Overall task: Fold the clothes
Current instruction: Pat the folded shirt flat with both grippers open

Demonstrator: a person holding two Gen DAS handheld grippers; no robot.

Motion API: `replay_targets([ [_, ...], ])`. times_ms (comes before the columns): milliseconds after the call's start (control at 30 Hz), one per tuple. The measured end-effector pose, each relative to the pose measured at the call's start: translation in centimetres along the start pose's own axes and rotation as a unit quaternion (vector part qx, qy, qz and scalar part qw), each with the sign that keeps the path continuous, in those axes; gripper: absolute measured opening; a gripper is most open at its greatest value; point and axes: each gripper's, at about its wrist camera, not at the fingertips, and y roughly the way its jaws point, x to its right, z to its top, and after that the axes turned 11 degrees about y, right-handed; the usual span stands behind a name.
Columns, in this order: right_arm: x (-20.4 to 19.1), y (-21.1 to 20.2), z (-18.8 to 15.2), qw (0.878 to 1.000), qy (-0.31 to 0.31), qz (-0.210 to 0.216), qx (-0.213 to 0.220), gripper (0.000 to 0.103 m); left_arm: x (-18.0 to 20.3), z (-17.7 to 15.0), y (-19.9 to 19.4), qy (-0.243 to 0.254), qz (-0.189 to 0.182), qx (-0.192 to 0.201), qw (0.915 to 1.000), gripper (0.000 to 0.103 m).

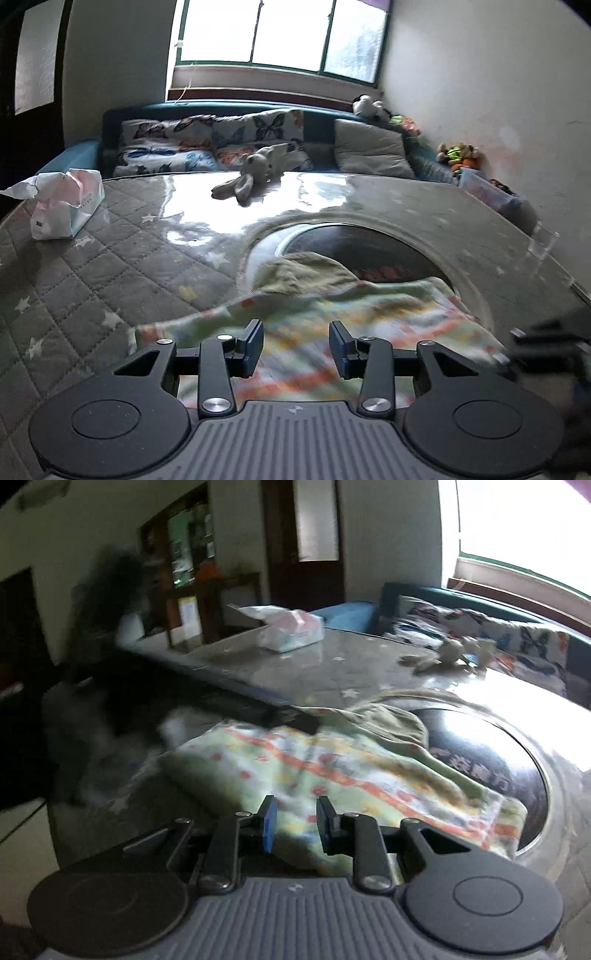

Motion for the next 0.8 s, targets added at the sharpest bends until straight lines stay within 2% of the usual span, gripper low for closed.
replay_targets([
  [200, 1.5, -0.1, -1.8, 0.999, 0.023, -0.021, -0.017, 0.023, 1.3, -3.4, -1.9, 0.028, -0.019, -0.005, 0.9994, 0.042],
  [333, 2.0, -0.8, -2.5, 0.999, 0.026, -0.029, -0.026, 0.023, 1.1, -5.0, -2.8, 0.038, -0.003, -0.009, 0.9992, 0.042],
  [400, 2.1, -1.2, -2.8, 0.999, 0.025, -0.034, -0.030, 0.023, 0.8, -5.2, -3.2, 0.027, -0.002, -0.006, 0.9996, 0.042],
  [600, 2.2, -1.9, -1.5, 0.998, 0.043, -0.034, 0.011, 0.023, 0.0, -5.7, -4.0, -0.004, 0.004, -0.003, 1.0000, 0.042],
  [700, 3.1, -1.2, -1.6, 0.997, 0.060, -0.047, 0.011, 0.023, -0.1, -6.3, -3.8, -0.013, 0.004, -0.008, 0.9999, 0.042],
  [800, 4.3, -1.3, -2.4, 0.995, 0.067, -0.077, 0.006, 0.023, -0.4, -6.2, -4.1, -0.017, 0.005, -0.005, 0.9998, 0.042],
])
